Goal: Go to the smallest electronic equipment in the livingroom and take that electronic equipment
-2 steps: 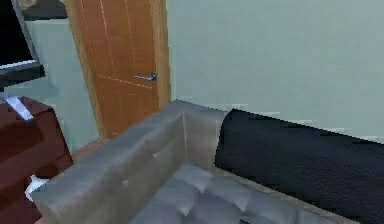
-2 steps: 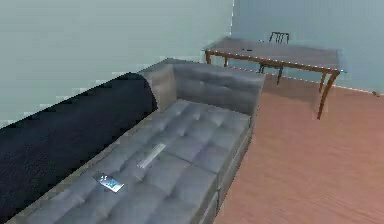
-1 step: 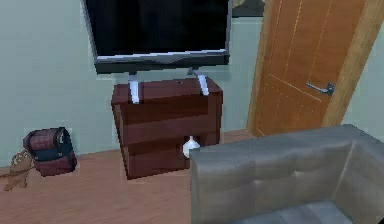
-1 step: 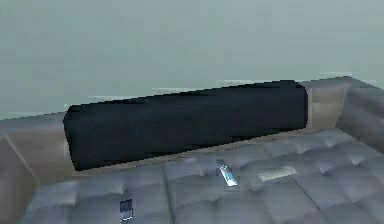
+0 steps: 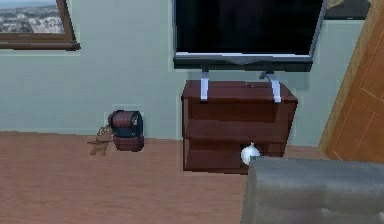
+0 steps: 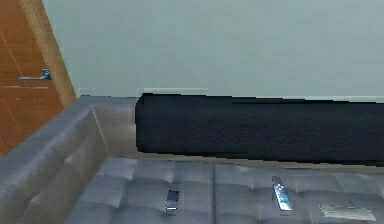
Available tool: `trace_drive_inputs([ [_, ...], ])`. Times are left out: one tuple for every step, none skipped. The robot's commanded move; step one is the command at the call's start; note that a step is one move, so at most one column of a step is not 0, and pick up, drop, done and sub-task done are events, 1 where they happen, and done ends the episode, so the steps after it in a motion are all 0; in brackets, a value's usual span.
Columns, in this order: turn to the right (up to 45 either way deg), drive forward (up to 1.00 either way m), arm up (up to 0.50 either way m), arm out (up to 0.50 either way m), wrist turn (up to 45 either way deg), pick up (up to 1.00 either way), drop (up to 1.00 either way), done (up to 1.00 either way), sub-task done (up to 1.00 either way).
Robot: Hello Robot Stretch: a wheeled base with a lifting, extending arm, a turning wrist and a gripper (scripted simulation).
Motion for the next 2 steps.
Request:
trace_drive_inputs([
  [0.0, 0.00, 0.50, 0.00, 0.0, 0.00, 0.00, 0.00, 0.00],
  [0.0, 0.00, 0.06, 0.00, 0.0, 0.00, 0.00, 0.00, 0.00],
])
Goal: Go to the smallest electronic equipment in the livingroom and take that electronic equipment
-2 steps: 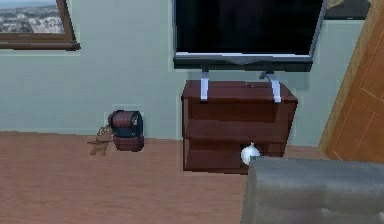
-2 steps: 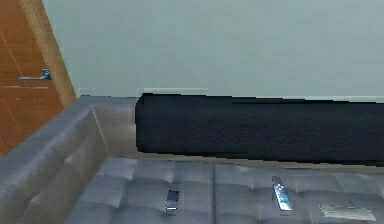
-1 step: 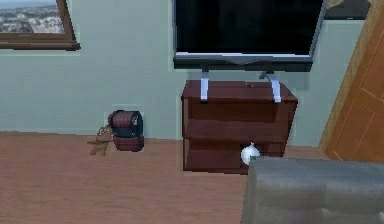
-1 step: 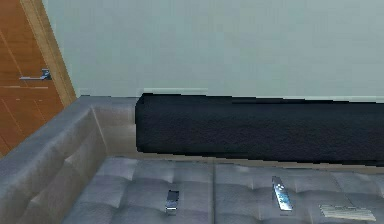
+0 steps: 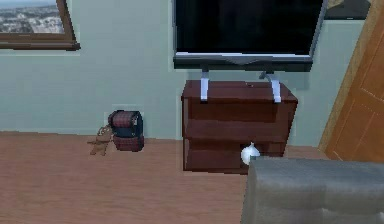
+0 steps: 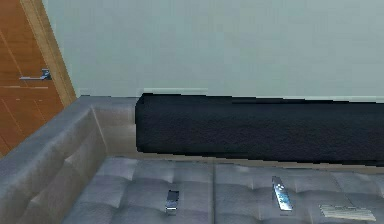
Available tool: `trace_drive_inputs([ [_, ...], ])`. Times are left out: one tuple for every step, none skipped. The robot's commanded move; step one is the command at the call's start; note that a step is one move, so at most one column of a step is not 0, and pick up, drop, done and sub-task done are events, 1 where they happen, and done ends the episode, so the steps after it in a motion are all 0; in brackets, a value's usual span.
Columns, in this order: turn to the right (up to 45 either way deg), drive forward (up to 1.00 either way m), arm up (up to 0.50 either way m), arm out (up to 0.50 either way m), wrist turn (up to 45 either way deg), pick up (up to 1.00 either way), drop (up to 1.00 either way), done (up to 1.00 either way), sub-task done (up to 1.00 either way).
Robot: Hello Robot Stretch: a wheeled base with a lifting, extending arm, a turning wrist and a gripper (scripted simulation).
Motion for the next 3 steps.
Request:
trace_drive_inputs([
  [0.0, 0.00, 0.00, 0.30, 0.0, 0.00, 0.00, 0.00, 0.00],
  [0.0, 0.00, 0.00, 0.00, 45.0, 0.00, 0.00, 0.00, 0.00],
  [0.0, 0.00, 0.00, 0.00, 45.0, 0.00, 0.00, 0.00, 0.00],
])
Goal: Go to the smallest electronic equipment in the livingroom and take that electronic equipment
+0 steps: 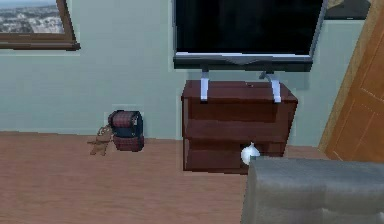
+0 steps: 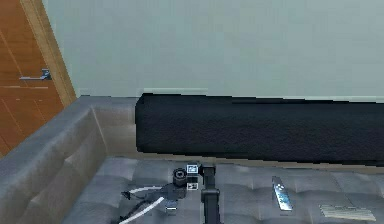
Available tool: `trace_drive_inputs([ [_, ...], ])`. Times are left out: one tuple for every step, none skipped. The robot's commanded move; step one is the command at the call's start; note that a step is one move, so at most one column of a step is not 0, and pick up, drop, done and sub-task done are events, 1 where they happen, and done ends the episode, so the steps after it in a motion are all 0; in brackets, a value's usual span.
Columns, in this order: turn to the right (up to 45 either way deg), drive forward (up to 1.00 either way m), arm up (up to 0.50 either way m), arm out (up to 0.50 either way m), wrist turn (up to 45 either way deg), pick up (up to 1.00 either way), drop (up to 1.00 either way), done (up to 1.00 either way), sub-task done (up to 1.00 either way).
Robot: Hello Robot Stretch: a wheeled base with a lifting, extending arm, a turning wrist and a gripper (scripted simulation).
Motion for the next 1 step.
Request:
trace_drive_inputs([
  [0.0, 0.00, 0.00, 0.00, 45.0, 0.00, 0.00, 0.00, 0.00],
])
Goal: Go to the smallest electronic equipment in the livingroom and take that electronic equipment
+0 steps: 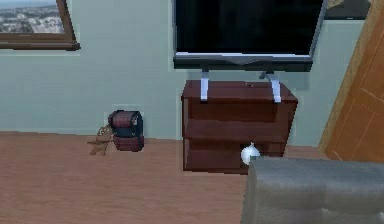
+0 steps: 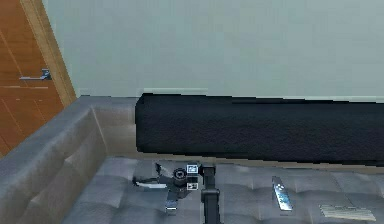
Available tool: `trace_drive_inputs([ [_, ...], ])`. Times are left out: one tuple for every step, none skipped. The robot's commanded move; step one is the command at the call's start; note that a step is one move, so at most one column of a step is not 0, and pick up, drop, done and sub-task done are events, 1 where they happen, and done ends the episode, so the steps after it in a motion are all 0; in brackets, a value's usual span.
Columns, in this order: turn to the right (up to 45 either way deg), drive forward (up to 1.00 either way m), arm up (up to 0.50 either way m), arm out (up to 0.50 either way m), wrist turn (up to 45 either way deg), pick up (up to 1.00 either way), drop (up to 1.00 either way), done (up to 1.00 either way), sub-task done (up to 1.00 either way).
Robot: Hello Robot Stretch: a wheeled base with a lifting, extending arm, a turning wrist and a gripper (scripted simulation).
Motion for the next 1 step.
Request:
trace_drive_inputs([
  [0.0, 0.00, 0.00, 0.00, 30.0, 0.00, 0.00, 0.00, 0.00],
])
